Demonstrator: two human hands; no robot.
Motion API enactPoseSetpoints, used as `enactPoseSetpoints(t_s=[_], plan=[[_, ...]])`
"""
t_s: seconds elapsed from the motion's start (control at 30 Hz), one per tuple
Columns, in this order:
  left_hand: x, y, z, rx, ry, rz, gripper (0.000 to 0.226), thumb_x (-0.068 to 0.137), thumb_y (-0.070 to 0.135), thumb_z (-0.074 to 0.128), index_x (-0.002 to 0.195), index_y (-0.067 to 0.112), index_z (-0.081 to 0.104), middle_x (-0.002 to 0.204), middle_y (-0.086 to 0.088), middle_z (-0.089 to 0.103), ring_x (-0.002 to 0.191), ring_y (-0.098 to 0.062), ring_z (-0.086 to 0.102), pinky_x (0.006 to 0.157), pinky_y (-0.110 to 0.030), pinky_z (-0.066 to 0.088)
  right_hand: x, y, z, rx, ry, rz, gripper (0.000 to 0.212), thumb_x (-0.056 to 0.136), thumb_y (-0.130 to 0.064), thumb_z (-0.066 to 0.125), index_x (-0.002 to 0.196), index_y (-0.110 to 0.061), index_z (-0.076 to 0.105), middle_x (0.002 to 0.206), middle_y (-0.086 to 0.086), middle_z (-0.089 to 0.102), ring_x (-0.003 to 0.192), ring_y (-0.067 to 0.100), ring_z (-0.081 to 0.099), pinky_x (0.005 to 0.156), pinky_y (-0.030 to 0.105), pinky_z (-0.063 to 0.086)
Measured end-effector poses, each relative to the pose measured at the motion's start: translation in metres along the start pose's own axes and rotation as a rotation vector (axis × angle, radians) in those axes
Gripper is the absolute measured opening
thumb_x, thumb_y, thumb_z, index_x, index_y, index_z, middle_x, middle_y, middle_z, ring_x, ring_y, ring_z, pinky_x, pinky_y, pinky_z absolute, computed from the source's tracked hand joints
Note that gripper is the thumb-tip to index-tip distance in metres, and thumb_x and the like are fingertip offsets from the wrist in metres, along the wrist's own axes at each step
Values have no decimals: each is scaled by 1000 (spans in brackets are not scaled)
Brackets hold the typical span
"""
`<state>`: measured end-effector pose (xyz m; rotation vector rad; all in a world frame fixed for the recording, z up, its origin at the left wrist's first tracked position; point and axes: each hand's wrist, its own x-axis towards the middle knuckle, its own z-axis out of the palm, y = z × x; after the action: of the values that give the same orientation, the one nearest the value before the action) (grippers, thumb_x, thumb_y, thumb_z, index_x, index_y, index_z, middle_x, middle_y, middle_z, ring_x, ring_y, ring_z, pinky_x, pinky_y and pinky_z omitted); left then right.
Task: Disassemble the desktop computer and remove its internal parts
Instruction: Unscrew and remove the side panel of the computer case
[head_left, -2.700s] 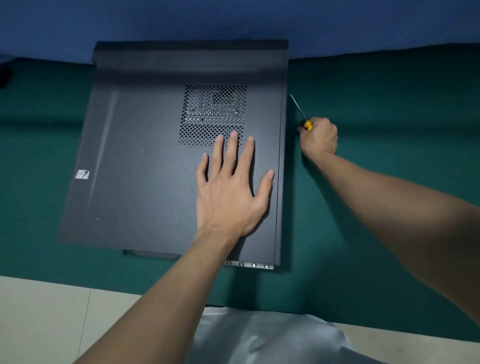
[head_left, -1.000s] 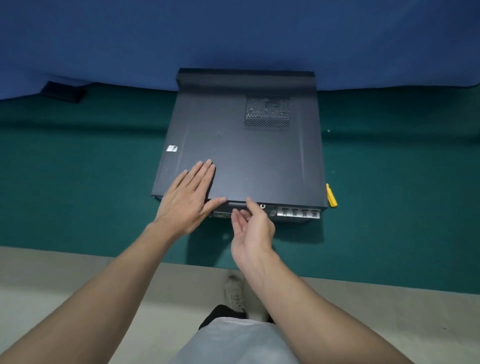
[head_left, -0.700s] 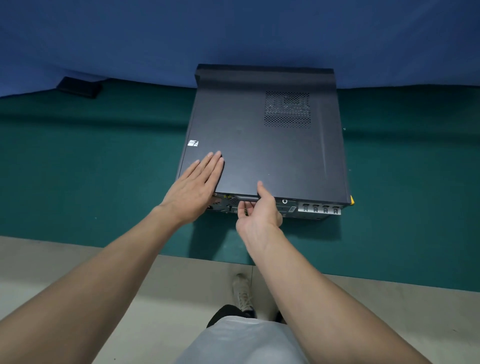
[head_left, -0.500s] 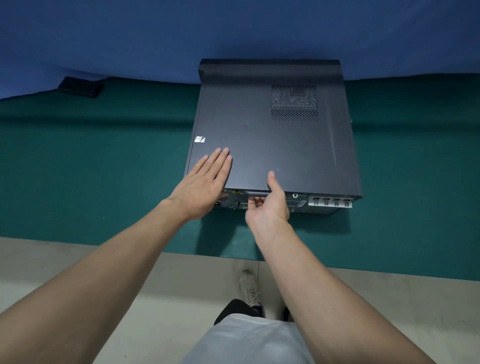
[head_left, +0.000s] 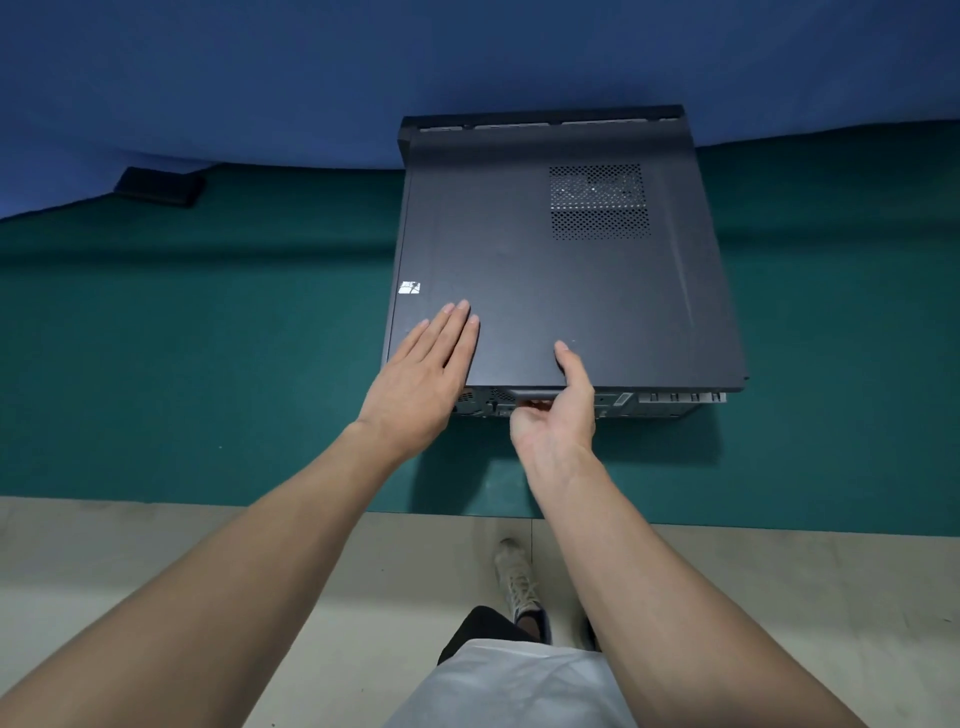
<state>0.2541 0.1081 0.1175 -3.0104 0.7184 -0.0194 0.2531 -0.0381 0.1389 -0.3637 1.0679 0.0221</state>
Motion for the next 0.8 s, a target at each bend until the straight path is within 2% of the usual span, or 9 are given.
enactPoseSetpoints(t_s=[0.07, 0.13, 0.27, 0.4, 0.47, 0.57, 0.67, 0.73, 0.8], plan=[[0, 1, 0, -13, 5, -9, 77, 88, -8, 40, 153, 0, 0, 161, -18, -2, 150, -29, -3, 121, -36, -1, -2, 0, -2, -70, 25, -53, 52, 67, -13, 85, 112, -11, 59, 110, 8, 67, 96, 26, 68, 89, 42, 55], [1, 0, -1, -31, -16, -24, 76, 92, -3, 41, 153, 3, -3, 162, -15, -5, 150, -27, -6, 121, -35, -3, -5, 0, -3, -143, 32, -84, 54, 72, -14, 83, 117, -9, 54, 113, 8, 64, 98, 26, 66, 89, 41, 55], [1, 2, -10, -47, -42, -60, 75, 98, 27, 51, 154, 6, 6, 163, -10, 3, 150, -24, 1, 121, -35, 3, -16, -1, -9, -220, 60, -98, 27, 79, -10, 77, 89, -4, 52, 90, 13, 60, 79, 24, 60, 78, 39, 58], [1, 3, -28, 38, 24, -72, 74, 94, 40, 56, 152, 5, 25, 159, -12, 24, 147, -26, 21, 119, -39, 18, -35, -8, -9, -201, -6, -76, 30, 79, -4, 76, 103, 2, 58, 81, 14, 62, 73, 23, 60, 76, 38, 59], [1, 2, -39, 64, 63, -80, 71, 93, 38, 60, 148, 4, 34, 155, -13, 33, 144, -27, 31, 116, -40, 25, -46, -14, -3, -199, -52, -64, 32, 78, -6, 77, 103, 0, 59, 90, 12, 65, 79, 23, 63, 77, 36, 58], [6, 3, -58, 63, 139, -90, 61, 87, 19, 67, 141, 2, 47, 145, -15, 48, 134, -28, 46, 109, -41, 37, -58, -29, 11, -154, -130, -45, 33, 79, 0, 74, 106, -6, 55, 116, 9, 56, 109, 27, 57, 92, 42, 51], [13, 5, -76, 59, 269, -88, 53, 70, -3, 76, 122, -1, 64, 123, -17, 65, 113, -29, 64, 92, -40, 52, -69, -43, 22, -58, -245, -14, 50, 81, 15, 60, 127, -1, 48, 120, 22, 58, 103, 37, 64, 84, 47, 55], [17, 8, -86, 67, 357, -82, 49, 63, -8, 79, 112, -2, 70, 111, -17, 70, 102, -29, 69, 82, -39, 57, -76, -51, 27, -37, -281, -28, 64, 80, 19, 57, 136, -7, 41, 124, 23, 55, 102, 38, 63, 87, 52, 53], [19, 11, -97, 74, 445, -69, 47, 61, -10, 78, 107, -1, 72, 105, -15, 73, 96, -27, 71, 77, -37, 58, -83, -61, 33, -60, -308, -72, 64, 78, 20, 56, 133, -10, 42, 125, 21, 55, 104, 35, 62, 91, 52, 51]])
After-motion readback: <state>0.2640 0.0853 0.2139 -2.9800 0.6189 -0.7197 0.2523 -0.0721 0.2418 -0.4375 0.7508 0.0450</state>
